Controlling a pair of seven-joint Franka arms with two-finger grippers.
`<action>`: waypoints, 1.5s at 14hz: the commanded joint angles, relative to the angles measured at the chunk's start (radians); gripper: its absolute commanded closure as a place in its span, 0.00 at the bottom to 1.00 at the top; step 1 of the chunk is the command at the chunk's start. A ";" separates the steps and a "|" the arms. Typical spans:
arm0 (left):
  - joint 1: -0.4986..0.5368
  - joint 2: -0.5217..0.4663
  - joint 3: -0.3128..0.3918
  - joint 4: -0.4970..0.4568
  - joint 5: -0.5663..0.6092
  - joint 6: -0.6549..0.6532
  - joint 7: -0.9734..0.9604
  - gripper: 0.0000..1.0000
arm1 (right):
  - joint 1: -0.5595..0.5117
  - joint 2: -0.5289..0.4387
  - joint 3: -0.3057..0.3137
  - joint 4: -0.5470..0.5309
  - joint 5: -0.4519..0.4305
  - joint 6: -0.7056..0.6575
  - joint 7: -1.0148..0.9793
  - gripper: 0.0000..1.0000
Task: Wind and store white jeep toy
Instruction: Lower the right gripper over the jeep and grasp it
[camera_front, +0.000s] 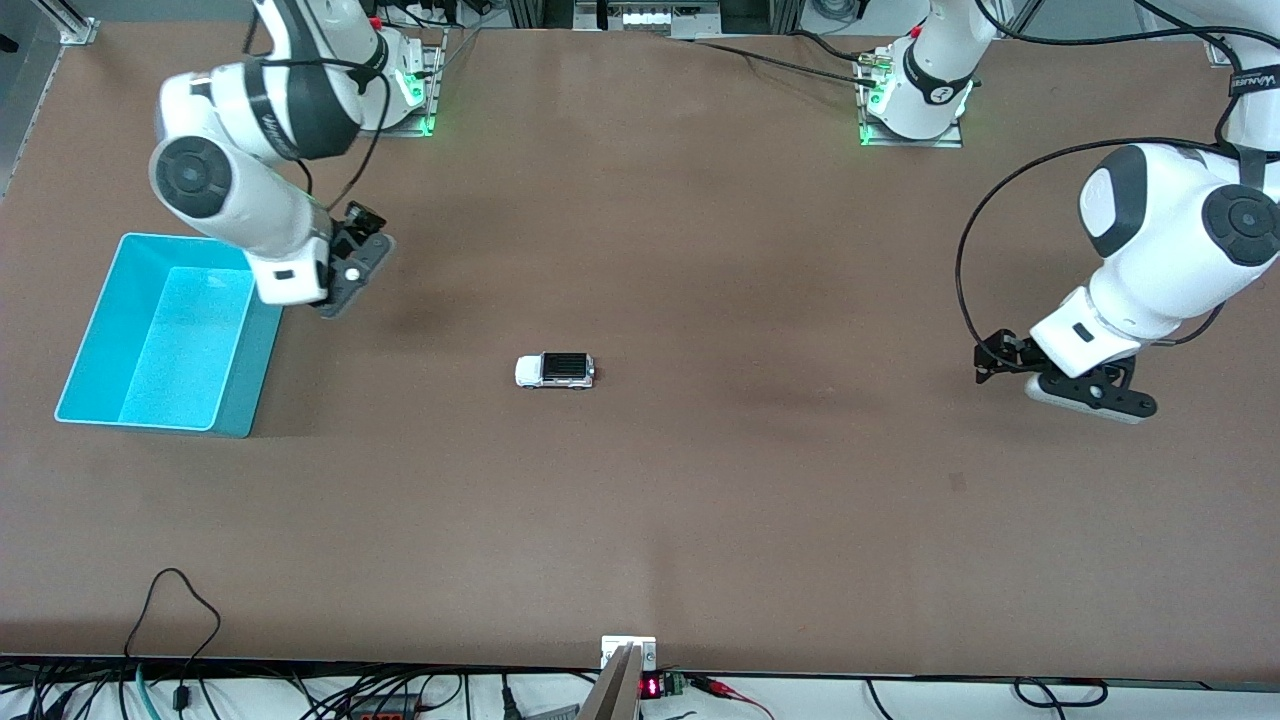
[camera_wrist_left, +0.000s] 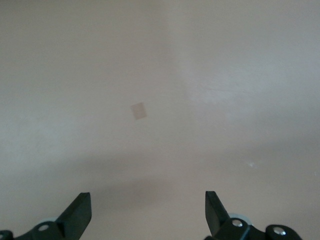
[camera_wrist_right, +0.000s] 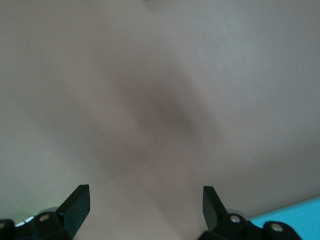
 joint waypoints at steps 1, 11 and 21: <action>0.000 -0.041 0.029 0.000 -0.014 -0.045 -0.106 0.00 | 0.103 0.140 -0.012 0.163 0.009 -0.015 -0.116 0.00; -0.175 -0.098 0.221 0.179 -0.016 -0.312 -0.182 0.00 | 0.242 0.372 -0.010 0.274 0.017 0.224 -0.196 0.00; -0.158 -0.194 0.221 0.209 -0.034 -0.479 -0.168 0.00 | 0.296 0.544 -0.010 0.399 0.034 0.283 -0.156 0.00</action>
